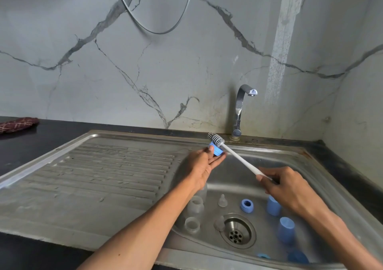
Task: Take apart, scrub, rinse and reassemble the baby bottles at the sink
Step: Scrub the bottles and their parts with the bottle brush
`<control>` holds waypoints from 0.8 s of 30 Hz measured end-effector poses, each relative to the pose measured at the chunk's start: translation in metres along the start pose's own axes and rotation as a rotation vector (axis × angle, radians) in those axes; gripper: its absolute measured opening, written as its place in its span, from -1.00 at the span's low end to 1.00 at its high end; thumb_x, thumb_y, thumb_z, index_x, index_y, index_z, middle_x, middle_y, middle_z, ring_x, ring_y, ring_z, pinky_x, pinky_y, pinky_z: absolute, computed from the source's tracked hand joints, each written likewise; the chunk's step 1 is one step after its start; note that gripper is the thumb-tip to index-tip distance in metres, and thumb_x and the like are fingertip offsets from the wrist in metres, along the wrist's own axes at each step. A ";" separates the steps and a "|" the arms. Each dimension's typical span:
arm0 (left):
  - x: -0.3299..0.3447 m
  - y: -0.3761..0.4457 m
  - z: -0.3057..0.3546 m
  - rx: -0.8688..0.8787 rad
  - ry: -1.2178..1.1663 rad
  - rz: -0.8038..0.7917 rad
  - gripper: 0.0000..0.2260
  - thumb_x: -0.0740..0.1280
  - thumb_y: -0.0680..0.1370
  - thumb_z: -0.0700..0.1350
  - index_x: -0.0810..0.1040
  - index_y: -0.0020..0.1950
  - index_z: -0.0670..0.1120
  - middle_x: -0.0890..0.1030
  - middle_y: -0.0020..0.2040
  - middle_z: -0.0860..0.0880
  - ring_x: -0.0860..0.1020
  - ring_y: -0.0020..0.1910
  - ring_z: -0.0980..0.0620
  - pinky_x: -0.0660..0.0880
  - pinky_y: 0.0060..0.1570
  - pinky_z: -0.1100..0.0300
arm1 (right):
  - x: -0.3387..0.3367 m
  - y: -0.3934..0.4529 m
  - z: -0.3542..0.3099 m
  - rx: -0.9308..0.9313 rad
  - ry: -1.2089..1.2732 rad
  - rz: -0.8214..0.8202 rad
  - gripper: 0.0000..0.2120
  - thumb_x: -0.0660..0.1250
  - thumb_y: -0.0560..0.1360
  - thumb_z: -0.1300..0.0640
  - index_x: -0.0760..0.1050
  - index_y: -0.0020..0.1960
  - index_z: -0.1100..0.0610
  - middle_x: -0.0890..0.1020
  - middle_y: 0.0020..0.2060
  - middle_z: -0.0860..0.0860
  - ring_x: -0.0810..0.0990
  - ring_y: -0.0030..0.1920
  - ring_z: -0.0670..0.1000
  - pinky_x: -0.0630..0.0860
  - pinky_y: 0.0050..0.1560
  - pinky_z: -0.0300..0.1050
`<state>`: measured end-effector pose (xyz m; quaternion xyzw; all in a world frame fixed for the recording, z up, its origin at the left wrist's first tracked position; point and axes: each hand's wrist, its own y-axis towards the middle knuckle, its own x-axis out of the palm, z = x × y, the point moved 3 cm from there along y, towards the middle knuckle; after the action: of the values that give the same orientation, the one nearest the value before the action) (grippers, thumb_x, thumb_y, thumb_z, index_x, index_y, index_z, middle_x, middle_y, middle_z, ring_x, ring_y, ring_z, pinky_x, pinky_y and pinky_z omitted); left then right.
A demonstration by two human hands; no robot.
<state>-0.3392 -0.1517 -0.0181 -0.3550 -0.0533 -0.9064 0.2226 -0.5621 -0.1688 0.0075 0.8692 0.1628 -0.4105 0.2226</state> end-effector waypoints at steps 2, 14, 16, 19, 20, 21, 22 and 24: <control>0.003 0.000 0.003 -0.007 -0.033 -0.009 -0.88 0.17 0.65 -0.37 0.48 0.03 -0.40 0.56 0.08 -0.41 0.54 0.21 -0.40 0.59 0.10 -0.09 | -0.003 0.001 -0.001 -0.019 0.025 0.005 -0.66 0.33 0.57 -0.06 0.55 0.34 -0.08 0.61 -0.38 -0.07 0.51 -0.42 -0.09 0.41 -0.39 -0.29; -0.019 0.013 0.025 0.076 -0.122 0.058 -0.90 0.23 0.63 -0.36 0.51 0.02 -0.39 0.59 0.11 -0.36 0.60 0.11 -0.28 0.65 -0.05 -0.05 | -0.013 -0.003 -0.005 -0.074 -0.068 0.025 -0.64 0.37 0.55 -0.07 0.53 0.34 -0.14 0.66 -0.24 -0.11 0.63 -0.22 -0.08 0.42 -0.32 -0.30; -0.022 0.013 0.027 0.088 -0.135 0.070 -0.88 0.23 0.63 -0.34 0.51 0.09 -0.39 0.58 0.13 -0.35 0.57 0.15 -0.28 0.64 -0.04 -0.01 | -0.012 -0.003 -0.004 -0.059 -0.064 0.023 -0.64 0.37 0.55 -0.07 0.53 0.34 -0.14 0.66 -0.20 -0.10 0.62 -0.19 -0.09 0.41 -0.26 -0.27; -0.020 0.012 0.026 0.090 -0.133 0.058 -0.86 0.24 0.63 -0.33 0.51 0.12 -0.37 0.58 0.16 -0.35 0.57 0.16 -0.28 0.63 -0.02 0.00 | -0.009 -0.002 -0.003 -0.028 -0.076 0.019 -0.65 0.35 0.57 -0.08 0.51 0.35 -0.16 0.63 -0.23 -0.13 0.62 -0.23 -0.10 0.40 -0.37 -0.33; -0.018 0.011 0.025 0.084 -0.127 0.049 -0.88 0.24 0.63 -0.33 0.53 0.09 -0.35 0.58 0.17 -0.35 0.58 0.15 -0.28 0.64 -0.04 0.01 | -0.008 -0.002 -0.003 -0.019 -0.082 0.019 -0.65 0.34 0.57 -0.08 0.51 0.36 -0.16 0.62 -0.24 -0.14 0.63 -0.24 -0.09 0.40 -0.40 -0.35; -0.016 0.010 0.023 0.076 -0.122 0.039 -0.88 0.24 0.63 -0.33 0.54 0.08 -0.34 0.59 0.18 -0.35 0.58 0.15 -0.27 0.65 -0.06 0.02 | -0.007 -0.002 -0.002 -0.013 -0.084 0.020 -0.64 0.33 0.57 -0.08 0.51 0.36 -0.15 0.62 -0.24 -0.14 0.63 -0.25 -0.09 0.39 -0.41 -0.36; -0.015 0.010 0.022 0.068 -0.123 0.030 -0.88 0.24 0.63 -0.33 0.54 0.08 -0.34 0.59 0.19 -0.35 0.58 0.16 -0.28 0.66 -0.06 0.02 | -0.007 -0.002 -0.002 -0.007 -0.083 0.021 -0.64 0.33 0.58 -0.08 0.51 0.36 -0.14 0.61 -0.24 -0.14 0.62 -0.25 -0.09 0.39 -0.42 -0.37; -0.014 0.008 0.018 0.051 -0.122 0.011 -0.87 0.23 0.63 -0.34 0.53 0.09 -0.36 0.59 0.19 -0.36 0.58 0.19 -0.31 0.64 -0.01 -0.02 | -0.006 -0.002 -0.001 0.002 -0.077 0.024 -0.64 0.32 0.58 -0.07 0.51 0.37 -0.13 0.62 -0.24 -0.14 0.63 -0.23 -0.07 0.40 -0.43 -0.37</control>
<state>-0.3152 -0.1494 -0.0143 -0.4041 -0.0880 -0.8802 0.2327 -0.5660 -0.1671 0.0128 0.8548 0.1434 -0.4411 0.2328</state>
